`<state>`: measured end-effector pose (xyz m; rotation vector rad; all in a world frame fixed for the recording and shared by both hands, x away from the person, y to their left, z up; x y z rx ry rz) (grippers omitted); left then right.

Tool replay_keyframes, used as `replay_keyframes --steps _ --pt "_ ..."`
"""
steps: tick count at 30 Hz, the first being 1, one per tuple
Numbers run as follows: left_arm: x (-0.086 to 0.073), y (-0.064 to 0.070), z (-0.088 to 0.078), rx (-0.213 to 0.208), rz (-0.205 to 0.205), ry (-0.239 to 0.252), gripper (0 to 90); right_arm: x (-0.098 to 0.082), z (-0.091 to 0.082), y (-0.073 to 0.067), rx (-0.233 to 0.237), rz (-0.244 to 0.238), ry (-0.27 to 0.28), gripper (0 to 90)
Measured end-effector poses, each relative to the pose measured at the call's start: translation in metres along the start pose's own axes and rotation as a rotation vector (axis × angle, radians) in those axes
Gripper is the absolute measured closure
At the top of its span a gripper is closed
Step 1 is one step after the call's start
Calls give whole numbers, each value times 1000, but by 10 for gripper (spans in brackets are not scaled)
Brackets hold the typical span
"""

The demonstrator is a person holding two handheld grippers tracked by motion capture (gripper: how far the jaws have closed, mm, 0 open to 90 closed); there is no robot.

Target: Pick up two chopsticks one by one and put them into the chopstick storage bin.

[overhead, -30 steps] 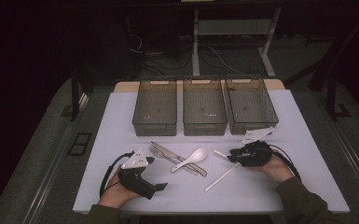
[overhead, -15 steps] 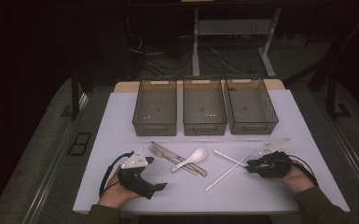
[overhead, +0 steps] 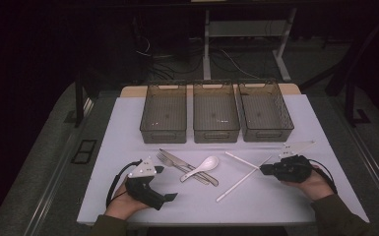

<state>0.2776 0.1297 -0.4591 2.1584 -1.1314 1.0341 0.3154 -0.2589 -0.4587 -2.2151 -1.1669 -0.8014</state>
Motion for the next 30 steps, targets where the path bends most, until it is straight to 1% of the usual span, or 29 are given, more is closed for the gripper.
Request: replay_keyframes --steps 2,3,6,7,8,10,11,14,17,20,21,23,29,30 --pt "-1 -2 -1 7 -4 0 0 6 -1 0 -9 1 6 850" --pt "0 -3 -2 11 -12 11 0 9 -1 0 -9 2 10 850" --pt "-1 -5 -4 28 -23 14 0 24 -3 -3 -16 10 21 849" --pt "-1 -5 -5 33 -29 17 0 29 -3 -4 -18 6 30 850" --pt "-2 -6 -5 37 -30 16 0 33 -3 -5 -19 13 40 849" --pt "-3 -6 -3 39 -29 14 0 42 -2 -6 -19 23 58 849" --pt "-3 -5 -3 38 -20 7 0 48 -1 -6 -16 21 67 850" --pt "-3 -3 -1 35 -11 6 0 60 4 -7 -19 25 80 849" --pt "-3 -2 -1 30 -11 9 0 76 10 -7 -17 32 101 850" --pt "-2 -1 1 25 -13 13 0 89 17 -8 -22 32 101 850" --pt "-2 -1 1 24 -4 8 0 94 19 -8 -22 32 102 850" --pt "-1 0 1 23 -1 12 0 105 25 -8 -30 34 104 850" --pt "-1 -1 0 27 0 19 0 133 46 -7 -50 42 95 850" --pt "0 -1 0 26 -1 21 0 136 48 -8 -47 47 92 849"
Point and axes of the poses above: each handheld gripper's, and its own axes: z roughly forward along the jaws, x roughly out of its top, y roughly to its right, the point moved 5 cm from there along z, roughly forward along the jaws, and after that the axes turned 5 degrees about x, right-handed, at the moved point
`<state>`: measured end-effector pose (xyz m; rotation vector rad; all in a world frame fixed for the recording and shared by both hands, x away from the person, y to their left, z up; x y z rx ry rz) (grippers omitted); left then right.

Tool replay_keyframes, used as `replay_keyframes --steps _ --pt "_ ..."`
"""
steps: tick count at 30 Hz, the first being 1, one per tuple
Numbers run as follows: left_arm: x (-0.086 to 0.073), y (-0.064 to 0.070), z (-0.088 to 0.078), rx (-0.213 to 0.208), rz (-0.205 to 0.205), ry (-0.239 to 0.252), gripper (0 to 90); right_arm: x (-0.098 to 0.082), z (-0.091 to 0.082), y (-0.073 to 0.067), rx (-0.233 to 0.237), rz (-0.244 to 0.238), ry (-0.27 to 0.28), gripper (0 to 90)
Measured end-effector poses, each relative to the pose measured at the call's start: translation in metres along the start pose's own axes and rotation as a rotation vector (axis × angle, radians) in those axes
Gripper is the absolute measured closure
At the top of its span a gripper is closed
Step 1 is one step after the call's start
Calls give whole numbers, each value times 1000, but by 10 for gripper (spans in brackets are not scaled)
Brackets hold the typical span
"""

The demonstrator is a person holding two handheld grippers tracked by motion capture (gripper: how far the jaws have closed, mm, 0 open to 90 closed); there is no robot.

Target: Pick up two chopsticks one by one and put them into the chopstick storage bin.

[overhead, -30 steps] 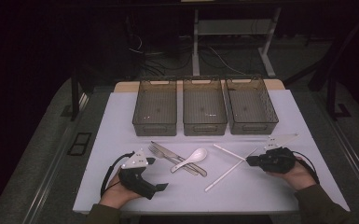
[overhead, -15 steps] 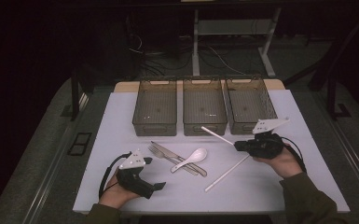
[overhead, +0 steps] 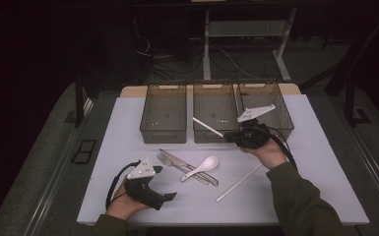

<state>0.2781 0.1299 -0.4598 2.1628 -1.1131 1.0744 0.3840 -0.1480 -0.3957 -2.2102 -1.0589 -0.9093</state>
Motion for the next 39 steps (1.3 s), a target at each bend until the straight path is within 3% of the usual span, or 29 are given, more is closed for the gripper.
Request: replay_keyframes --steps 20,33,39 --pt "2 -1 -2 6 2 18 0 84 83 2 -48 57 -63 849" --pt "1 -2 -3 2 13 15 0 115 136 12 -67 107 -101 848" --pt "2 -1 -2 3 4 24 0 126 155 17 -97 119 -128 848"
Point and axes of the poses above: each handheld gripper's, and its own axes: z roughly forward along the jaws, x roughly out of its top, y roughly to its right, the point moved 5 cm from there along z, roughly forward along the jaws, and after that the axes turned 5 degrees about x, right-handed, at the moved point
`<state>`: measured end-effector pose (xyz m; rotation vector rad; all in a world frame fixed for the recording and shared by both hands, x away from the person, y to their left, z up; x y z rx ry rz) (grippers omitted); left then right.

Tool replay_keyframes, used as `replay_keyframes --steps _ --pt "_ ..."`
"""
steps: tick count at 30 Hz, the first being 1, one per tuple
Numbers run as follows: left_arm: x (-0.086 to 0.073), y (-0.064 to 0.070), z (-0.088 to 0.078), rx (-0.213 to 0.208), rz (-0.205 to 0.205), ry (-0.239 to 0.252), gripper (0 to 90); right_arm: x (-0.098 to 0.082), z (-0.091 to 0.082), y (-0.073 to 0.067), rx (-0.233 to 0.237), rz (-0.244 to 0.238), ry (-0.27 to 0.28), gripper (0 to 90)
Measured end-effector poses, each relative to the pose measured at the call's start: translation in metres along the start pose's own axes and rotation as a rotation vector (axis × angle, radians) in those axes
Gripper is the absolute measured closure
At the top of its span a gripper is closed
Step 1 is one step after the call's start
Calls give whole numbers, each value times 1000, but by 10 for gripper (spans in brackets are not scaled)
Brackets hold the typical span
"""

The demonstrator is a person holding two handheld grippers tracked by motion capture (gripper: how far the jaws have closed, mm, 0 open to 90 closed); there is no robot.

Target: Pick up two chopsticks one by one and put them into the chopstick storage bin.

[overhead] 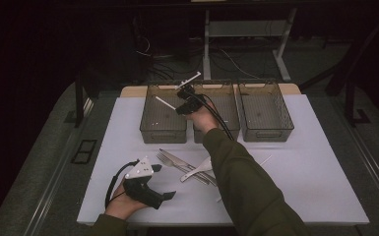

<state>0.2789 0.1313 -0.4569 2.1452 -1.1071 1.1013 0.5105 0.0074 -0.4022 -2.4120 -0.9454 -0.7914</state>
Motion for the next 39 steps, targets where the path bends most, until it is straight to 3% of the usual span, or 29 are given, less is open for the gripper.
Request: replay_keyframes --steps 3,4,8,12,17,19,27,39 --pt "1 0 0 0 -1 5 0 8 8 -1 -8 9 -14 840" --pt "1 -1 0 0 -1 8 0 11 11 -2 -12 -9 -19 839" --pt "1 -1 -1 -4 -1 12 0 20 12 -6 -23 -11 4 776" --pt "1 -2 -2 -3 4 13 0 21 6 -8 -20 -27 19 719" --pt "1 -2 -1 -1 8 10 0 19 -7 -8 20 -29 51 615" --pt "1 -2 -1 -1 7 8 0 17 -14 -9 41 -23 75 577" --pt "0 -2 -2 1 8 1 0 -4 -35 -10 105 -42 86 464" --pt "-1 -4 -3 7 10 0 0 -45 -73 -14 170 -110 122 386"
Point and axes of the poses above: each handheld gripper's, and its own axes: z roughly forward along the jaws, x roughly out of its top, y roughly to its right, the point moved 5 cm from there along z, roughly forward along the jaws, and after that the axes turned 5 degrees about x, right-handed, at the moved point
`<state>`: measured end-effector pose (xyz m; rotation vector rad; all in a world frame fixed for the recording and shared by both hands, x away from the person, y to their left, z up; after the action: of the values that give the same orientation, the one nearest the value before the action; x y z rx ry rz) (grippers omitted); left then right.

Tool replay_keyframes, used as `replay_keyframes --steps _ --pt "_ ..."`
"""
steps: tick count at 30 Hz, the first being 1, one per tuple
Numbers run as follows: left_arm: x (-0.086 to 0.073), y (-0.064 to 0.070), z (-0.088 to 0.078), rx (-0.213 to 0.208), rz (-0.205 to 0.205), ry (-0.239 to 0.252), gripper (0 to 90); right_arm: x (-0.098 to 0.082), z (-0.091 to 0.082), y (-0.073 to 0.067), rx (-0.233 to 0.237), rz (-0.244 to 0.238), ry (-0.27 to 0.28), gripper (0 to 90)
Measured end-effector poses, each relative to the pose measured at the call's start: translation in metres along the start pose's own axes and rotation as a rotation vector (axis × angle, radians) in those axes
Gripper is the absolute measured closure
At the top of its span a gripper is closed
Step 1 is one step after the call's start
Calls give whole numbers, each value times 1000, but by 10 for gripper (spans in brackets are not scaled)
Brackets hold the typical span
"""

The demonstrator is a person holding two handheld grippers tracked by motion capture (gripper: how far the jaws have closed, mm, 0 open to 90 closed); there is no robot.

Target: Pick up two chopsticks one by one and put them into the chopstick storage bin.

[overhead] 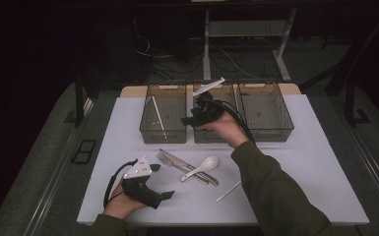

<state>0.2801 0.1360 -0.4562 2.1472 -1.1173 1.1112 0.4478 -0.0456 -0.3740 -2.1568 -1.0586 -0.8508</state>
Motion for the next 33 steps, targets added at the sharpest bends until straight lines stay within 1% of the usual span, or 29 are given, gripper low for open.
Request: replay_keyframes --steps 1,3,7,8,9,11,13,16,19,22,26,28,30,33 --pt "0 1 0 -3 -12 0 0 -3 -5 -1 3 -6 4 381" --pt "0 1 0 -1 -14 5 0 -8 -14 -2 8 -13 22 377" --pt "-1 0 1 -3 -18 -1 0 -20 -31 -5 37 -27 37 365" --pt "-1 0 1 -4 -8 -10 0 -24 -36 -6 39 -34 39 364" --pt "-1 1 1 -4 -17 -4 0 -28 -41 -6 41 -40 43 364" --pt "-1 0 1 -2 -10 -10 0 -36 -50 -7 46 -47 45 365" --pt "-1 0 1 -1 -13 -8 0 -44 -58 -7 45 -61 53 368" --pt "-2 -1 2 0 -14 -7 0 -58 -69 -6 40 -74 48 397" --pt "-2 -1 2 3 -16 -10 0 -75 -79 -6 56 -98 34 422" --pt "-3 -1 2 5 -14 -17 0 -93 -86 -4 68 -103 28 442" --pt "-4 -1 4 6 -19 -22 0 -115 -91 -5 91 -116 17 469" --pt "-4 -1 4 6 -16 -24 0 -125 -93 -7 113 -118 11 484" --pt "-5 -1 5 5 -18 -29 0 -136 -94 -11 131 -130 6 500" --pt "-5 -2 5 4 -17 -30 0 -151 -92 -18 152 -155 -23 511"
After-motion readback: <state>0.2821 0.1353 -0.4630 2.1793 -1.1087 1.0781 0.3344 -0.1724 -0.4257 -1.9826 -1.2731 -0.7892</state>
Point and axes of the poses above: each handheld gripper's, and its own axes: z roughly forward along the jaws, x roughly out of its top, y roughly to its right, the point moved 5 cm from there along z, roughly forward along the jaws, and after that the axes turned 5 degrees about x, right-handed, at the moved point
